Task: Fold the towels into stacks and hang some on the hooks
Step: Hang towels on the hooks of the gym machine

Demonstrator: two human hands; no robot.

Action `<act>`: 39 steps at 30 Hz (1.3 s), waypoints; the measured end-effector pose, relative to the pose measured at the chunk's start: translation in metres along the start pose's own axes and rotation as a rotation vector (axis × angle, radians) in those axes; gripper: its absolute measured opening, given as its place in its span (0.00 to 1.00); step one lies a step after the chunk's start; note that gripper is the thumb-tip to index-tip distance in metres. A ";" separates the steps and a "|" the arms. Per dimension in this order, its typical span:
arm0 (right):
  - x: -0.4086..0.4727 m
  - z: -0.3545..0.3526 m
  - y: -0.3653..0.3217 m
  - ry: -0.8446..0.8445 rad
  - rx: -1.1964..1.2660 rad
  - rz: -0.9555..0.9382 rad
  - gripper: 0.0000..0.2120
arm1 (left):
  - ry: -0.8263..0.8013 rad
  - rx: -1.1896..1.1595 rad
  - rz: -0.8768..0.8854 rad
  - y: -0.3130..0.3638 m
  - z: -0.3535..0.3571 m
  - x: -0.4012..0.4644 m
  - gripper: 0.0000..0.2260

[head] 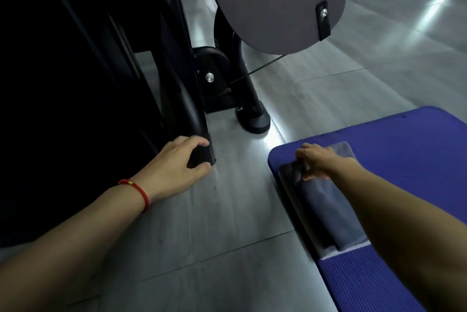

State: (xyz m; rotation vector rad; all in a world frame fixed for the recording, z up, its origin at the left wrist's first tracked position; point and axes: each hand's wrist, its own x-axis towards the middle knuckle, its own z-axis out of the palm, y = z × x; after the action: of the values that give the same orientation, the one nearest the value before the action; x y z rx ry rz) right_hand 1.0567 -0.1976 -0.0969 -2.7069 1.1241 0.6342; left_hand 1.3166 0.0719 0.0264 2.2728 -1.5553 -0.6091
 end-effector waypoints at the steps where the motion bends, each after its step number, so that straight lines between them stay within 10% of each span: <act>1: -0.004 -0.004 0.000 -0.003 0.005 0.012 0.18 | 0.005 -0.007 0.009 0.000 -0.003 -0.001 0.23; 7: -0.042 -0.058 -0.018 -0.029 0.250 0.034 0.21 | -0.014 -0.006 0.128 0.008 -0.023 -0.018 0.23; 17: -0.120 -0.198 -0.198 0.072 0.790 -0.653 0.14 | 0.038 -0.269 0.234 0.008 -0.101 -0.083 0.26; 30: -0.178 -0.306 -0.388 0.779 1.084 -1.004 0.03 | 0.431 -0.998 0.380 -0.054 -0.245 -0.188 0.17; 35: -0.196 -0.353 -0.425 0.819 1.014 -1.049 0.05 | 0.793 -0.843 0.389 -0.054 -0.288 -0.199 0.07; 39: -0.211 -0.397 -0.437 0.713 1.193 -1.078 0.03 | 1.049 -0.286 0.281 -0.053 -0.345 -0.210 0.03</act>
State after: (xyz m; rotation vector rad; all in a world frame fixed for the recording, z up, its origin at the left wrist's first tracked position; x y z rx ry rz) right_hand 1.3607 0.1350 0.3394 -1.8851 -0.1310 -0.9088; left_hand 1.4697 0.2949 0.3314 1.6275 -1.0883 0.3856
